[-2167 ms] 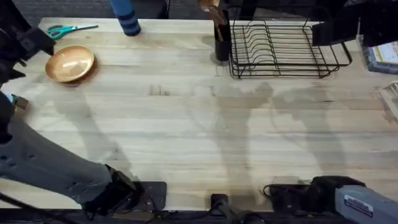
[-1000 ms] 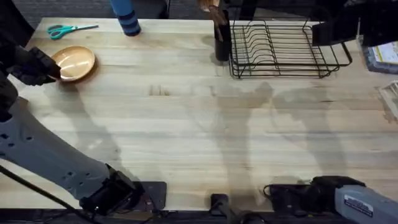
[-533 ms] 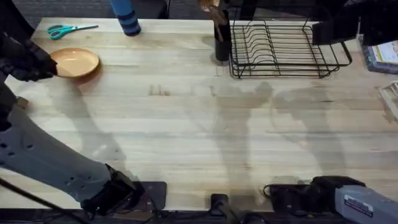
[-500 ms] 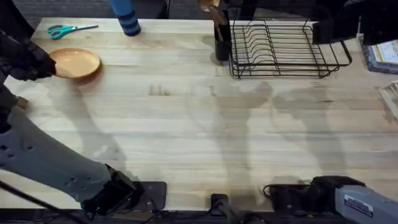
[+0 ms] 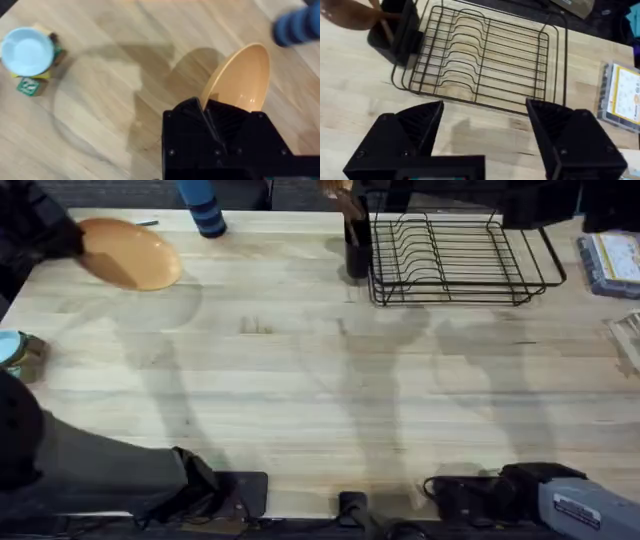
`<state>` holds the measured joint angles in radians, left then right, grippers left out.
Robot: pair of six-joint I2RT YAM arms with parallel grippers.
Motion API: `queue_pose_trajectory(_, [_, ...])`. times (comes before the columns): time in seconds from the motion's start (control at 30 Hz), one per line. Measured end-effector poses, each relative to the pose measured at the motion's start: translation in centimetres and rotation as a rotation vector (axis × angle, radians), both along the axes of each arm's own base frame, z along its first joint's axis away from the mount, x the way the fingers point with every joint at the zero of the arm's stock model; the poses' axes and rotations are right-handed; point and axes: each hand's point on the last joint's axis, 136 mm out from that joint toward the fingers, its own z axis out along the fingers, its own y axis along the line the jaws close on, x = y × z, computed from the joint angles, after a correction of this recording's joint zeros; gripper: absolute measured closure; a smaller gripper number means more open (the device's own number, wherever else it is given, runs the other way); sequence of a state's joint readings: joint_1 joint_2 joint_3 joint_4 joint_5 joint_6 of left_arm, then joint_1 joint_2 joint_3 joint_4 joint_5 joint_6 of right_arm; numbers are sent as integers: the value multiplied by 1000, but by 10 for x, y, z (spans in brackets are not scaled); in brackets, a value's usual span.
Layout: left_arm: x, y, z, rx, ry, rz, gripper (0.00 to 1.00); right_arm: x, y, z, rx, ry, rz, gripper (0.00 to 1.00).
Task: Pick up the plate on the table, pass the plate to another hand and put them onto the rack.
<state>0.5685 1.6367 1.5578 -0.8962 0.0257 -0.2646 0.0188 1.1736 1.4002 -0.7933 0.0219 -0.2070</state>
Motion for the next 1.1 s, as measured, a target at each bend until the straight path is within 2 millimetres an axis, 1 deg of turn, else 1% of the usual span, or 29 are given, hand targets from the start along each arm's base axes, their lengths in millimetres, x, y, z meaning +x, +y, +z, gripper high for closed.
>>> queue_pose_trajectory(0.2, [16, -63, 31, 29, -54, -151, 957, -2, 17, -1, 0, 5, 52, 9])
queue_pose_trajectory(0.37, [28, -121, 49, 41, -99, -293, 957, -4, 34, -2, 4, 10, 99, 9])
queue_pose_trajectory(0.47, [34, -156, 53, 34, -112, -382, 957, -6, 47, -2, 36, 16, 122, 9])
queue_pose_trajectory(0.6, [38, -201, 51, 9, -111, -494, 957, -11, 68, -2, 134, 34, 165, 9])
queue_pose_trajectory(0.63, [38, -229, 51, -4, -114, -563, 957, -15, 80, -2, 226, 54, 184, 9])
queue_pose_trajectory(0.7, [38, -246, 51, -9, -113, -607, 957, -16, 88, -3, 289, 78, 189, 9])
queue_pose_trajectory(0.8, [36, -267, 51, -16, -113, -661, 957, -16, 97, -12, 360, 139, 189, 9])
queue_pose_trajectory(0.83, [33, -288, 51, -34, -116, -717, 957, -14, 106, -24, 425, 204, 183, 9])
queue_pose_trajectory(0.97, [28, -310, 51, -61, -117, -778, 957, -10, 118, -36, 500, 279, 183, 9])
queue_pose_trajectory(1.0, [22, -330, 52, -106, -122, -835, 957, -12, 129, -50, 562, 368, 196, 9])
queue_pose_trajectory(1.03, [21, -334, 52, -118, -124, -846, 957, -12, 131, -52, 571, 383, 199, 9])
queue_pose_trajectory(1.07, [18, -343, 52, -148, -125, -875, 957, -15, 134, -58, 588, 421, 202, 9])
queue_pose_trajectory(1.1, [15, -352, 54, -179, -130, -903, 957, -16, 136, -59, 598, 435, 205, 9])
